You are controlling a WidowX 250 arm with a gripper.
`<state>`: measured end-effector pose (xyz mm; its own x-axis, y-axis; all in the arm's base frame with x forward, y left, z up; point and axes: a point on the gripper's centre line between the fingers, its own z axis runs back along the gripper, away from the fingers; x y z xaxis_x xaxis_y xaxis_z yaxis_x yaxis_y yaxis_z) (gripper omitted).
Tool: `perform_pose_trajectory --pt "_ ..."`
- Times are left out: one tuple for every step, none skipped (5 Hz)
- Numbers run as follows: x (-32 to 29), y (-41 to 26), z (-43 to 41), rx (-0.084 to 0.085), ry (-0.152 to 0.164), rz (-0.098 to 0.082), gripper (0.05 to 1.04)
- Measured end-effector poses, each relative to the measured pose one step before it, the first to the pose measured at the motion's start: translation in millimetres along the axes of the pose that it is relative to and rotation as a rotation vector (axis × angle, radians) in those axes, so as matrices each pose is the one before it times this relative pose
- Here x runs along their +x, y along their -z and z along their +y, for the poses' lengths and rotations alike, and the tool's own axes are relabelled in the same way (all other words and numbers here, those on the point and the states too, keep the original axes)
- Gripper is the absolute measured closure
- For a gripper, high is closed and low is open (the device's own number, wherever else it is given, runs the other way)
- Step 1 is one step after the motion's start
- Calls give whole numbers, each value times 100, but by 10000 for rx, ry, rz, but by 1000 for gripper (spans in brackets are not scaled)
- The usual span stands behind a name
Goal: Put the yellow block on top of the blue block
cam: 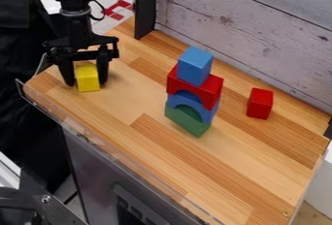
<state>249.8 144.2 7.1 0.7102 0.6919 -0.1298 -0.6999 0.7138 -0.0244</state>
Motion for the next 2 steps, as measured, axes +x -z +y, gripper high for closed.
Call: perform_pose_trajectory --pt "-1447 -486 -470 -11 708 153 481" --pt "-1820 -3559 -997 140 1364 -465 482"
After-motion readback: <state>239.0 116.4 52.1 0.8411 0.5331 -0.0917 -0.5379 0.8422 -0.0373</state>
